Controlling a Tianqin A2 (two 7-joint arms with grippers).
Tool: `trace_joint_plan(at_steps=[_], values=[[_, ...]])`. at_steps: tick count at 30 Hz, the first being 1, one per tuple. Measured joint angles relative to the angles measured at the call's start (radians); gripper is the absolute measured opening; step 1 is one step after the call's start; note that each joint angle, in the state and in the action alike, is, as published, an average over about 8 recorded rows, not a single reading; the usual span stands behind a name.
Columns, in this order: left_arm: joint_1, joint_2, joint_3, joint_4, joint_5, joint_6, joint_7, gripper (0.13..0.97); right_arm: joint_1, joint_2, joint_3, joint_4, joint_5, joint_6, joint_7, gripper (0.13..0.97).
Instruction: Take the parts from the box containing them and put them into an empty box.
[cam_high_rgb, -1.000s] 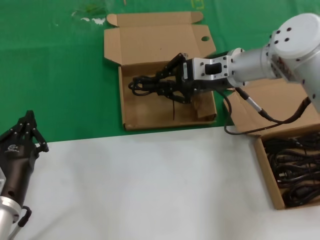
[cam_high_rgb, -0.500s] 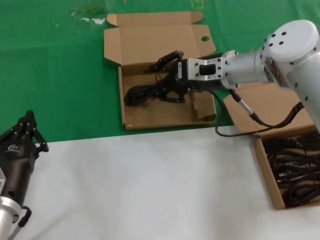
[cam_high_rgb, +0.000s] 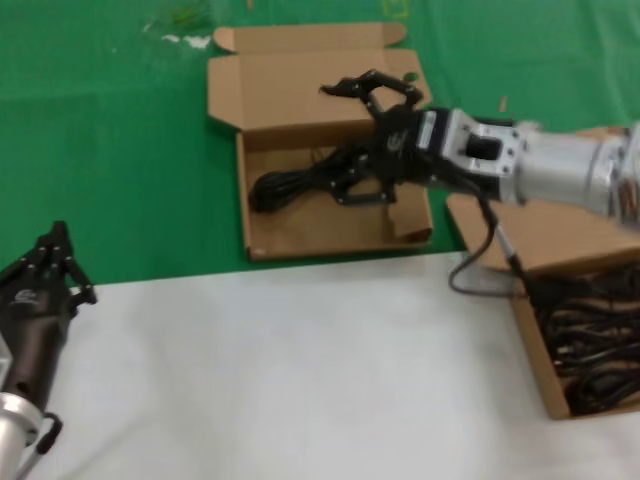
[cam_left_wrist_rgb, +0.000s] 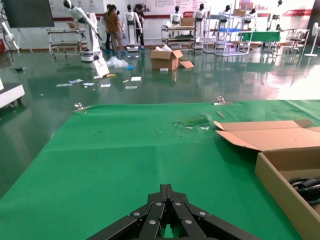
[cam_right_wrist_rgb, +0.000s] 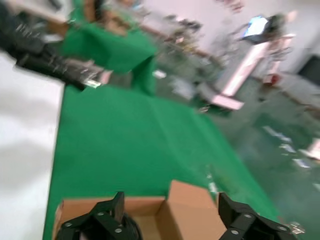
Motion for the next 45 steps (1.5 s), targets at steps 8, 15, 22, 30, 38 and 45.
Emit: trace_joint_plan(at_steps=[8, 15, 22, 30, 38, 45], values=[[0.000, 0.000, 0.000, 0.000, 0.000, 0.000, 0.000, 0.140, -0.197, 0.038, 0.104, 0.207, 0.081, 0.102, 0.053, 0.688], [0.000, 0.000, 0.000, 0.000, 0.000, 0.000, 0.000, 0.153, -0.223, 0.036, 0.115, 0.225, 0.088, 0.127, 0.063, 0.808], [0.000, 0.000, 0.000, 0.000, 0.000, 0.000, 0.000, 0.187, -0.272, 0.025, 0.132, 0.249, 0.097, 0.186, 0.084, 0.894], [0.000, 0.000, 0.000, 0.000, 0.000, 0.000, 0.000, 0.276, -0.340, 0.010, 0.156, 0.283, 0.110, 0.268, 0.113, 0.949], [0.000, 0.000, 0.000, 0.000, 0.000, 0.000, 0.000, 0.443, -0.410, -0.005, 0.181, 0.318, 0.123, 0.352, 0.143, 0.966], [0.000, 0.000, 0.000, 0.000, 0.000, 0.000, 0.000, 0.525, -0.470, -0.018, 0.202, 0.348, 0.135, 0.425, 0.169, 0.966]])
